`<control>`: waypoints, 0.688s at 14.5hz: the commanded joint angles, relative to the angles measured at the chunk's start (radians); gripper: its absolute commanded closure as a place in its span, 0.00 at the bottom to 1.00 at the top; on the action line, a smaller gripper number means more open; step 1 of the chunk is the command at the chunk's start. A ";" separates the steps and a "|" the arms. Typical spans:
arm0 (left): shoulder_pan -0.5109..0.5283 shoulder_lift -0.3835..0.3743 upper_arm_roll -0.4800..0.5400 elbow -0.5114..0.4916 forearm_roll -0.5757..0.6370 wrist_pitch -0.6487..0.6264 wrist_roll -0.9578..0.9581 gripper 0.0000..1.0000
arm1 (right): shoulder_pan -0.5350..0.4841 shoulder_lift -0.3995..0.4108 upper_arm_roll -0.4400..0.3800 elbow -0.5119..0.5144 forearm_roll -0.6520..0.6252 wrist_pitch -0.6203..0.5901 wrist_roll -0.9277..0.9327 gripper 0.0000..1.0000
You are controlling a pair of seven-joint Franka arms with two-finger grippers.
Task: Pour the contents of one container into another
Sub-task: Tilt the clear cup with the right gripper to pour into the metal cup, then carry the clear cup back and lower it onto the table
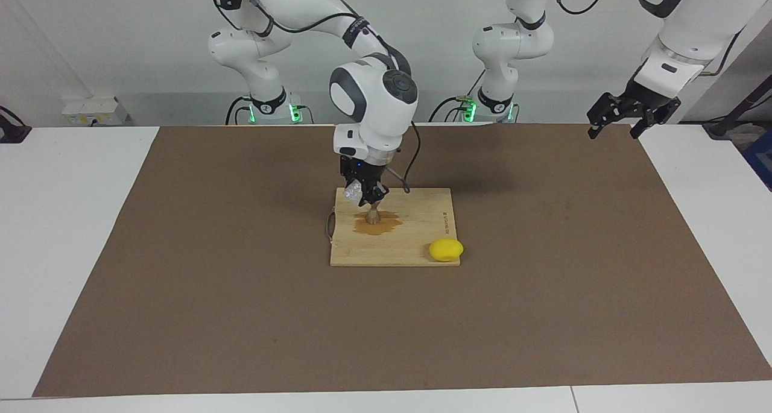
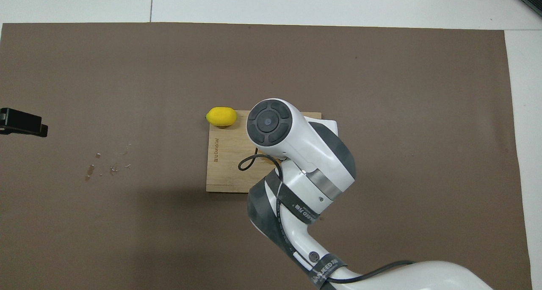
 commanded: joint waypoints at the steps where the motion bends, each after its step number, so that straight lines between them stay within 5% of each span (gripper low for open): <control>1: -0.006 -0.034 0.003 -0.039 0.017 0.025 -0.016 0.00 | -0.047 0.001 0.007 -0.002 0.064 0.028 0.023 1.00; 10: -0.006 -0.035 0.003 -0.039 0.017 0.027 -0.016 0.00 | -0.246 0.026 0.007 -0.039 0.402 0.123 0.004 1.00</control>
